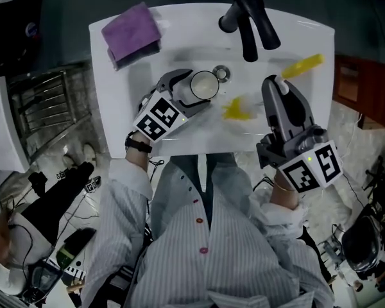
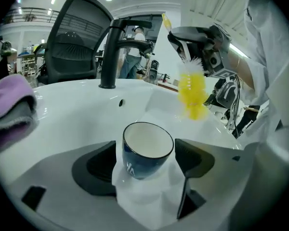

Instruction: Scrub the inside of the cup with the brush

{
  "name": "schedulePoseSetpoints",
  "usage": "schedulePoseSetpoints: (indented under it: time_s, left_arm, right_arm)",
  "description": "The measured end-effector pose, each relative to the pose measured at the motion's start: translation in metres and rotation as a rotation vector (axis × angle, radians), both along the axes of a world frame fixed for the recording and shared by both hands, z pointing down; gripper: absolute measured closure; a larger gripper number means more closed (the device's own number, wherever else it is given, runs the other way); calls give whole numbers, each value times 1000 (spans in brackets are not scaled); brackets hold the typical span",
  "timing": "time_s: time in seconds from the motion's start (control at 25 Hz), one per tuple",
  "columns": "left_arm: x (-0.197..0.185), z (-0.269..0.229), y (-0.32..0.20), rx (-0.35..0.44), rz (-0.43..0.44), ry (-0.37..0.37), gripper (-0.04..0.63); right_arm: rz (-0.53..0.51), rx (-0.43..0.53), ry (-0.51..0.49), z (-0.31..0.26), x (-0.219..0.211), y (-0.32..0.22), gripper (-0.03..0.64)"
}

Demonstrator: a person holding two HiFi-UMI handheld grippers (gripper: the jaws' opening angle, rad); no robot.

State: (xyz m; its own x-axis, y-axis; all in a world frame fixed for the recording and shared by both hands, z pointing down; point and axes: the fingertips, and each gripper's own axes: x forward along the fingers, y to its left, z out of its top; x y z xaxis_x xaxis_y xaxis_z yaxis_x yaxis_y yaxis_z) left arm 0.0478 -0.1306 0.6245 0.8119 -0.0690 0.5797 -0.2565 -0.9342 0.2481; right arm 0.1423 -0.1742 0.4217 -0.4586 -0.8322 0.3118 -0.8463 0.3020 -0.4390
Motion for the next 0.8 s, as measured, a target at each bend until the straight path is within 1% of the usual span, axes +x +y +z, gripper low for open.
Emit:
schedulePoseSetpoints:
  time_s: [0.16, 0.32, 0.6, 0.8]
  left_arm:
    - [3, 23, 7, -20, 40, -23, 199]
    - [12, 35, 10, 20, 101, -47, 196]
    - [27, 37, 9, 81, 151, -18, 196]
    - [33, 35, 8, 99, 155, -9, 193]
  right_arm:
    - [10, -5, -2, 5, 2, -2, 558]
    - [26, -15, -5, 9, 7, -1, 558]
    - [46, -33, -9, 16, 13, 3, 558]
    - [55, -36, -12, 16, 20, 5, 559]
